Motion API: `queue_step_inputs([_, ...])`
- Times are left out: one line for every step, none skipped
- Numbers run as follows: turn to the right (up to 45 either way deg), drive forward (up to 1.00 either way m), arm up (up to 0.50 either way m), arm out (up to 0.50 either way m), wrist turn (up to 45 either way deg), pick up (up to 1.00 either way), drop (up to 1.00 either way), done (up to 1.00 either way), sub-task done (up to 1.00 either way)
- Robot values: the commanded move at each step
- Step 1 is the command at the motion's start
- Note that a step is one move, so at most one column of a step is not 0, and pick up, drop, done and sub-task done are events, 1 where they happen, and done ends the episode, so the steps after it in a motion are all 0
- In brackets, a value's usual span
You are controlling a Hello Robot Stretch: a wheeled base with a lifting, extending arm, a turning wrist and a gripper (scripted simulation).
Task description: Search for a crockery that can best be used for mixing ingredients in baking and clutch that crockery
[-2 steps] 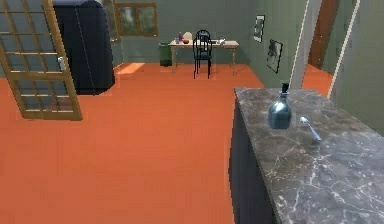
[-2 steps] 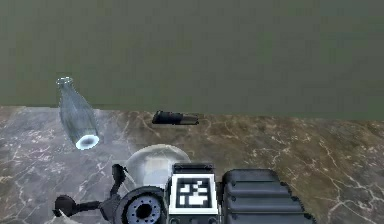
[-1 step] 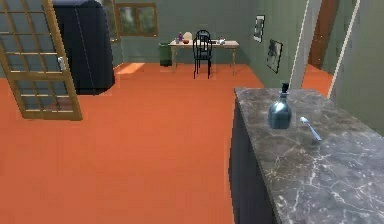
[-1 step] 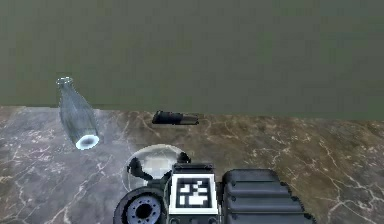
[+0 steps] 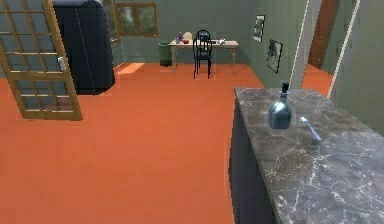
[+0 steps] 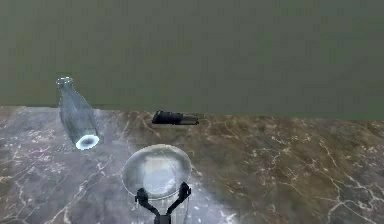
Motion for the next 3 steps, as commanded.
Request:
queue_step_inputs([0.0, 0.00, 0.00, 0.00, 0.0, 1.00, 0.00, 0.00, 0.00])
queue_step_inputs([0.0, 0.00, 0.10, 0.00, 0.0, 0.00, 0.00, 0.00, 0.00])
queue_step_inputs([0.0, 0.00, 0.00, 0.00, 0.0, 0.00, 0.00, 1.00, 0.00])
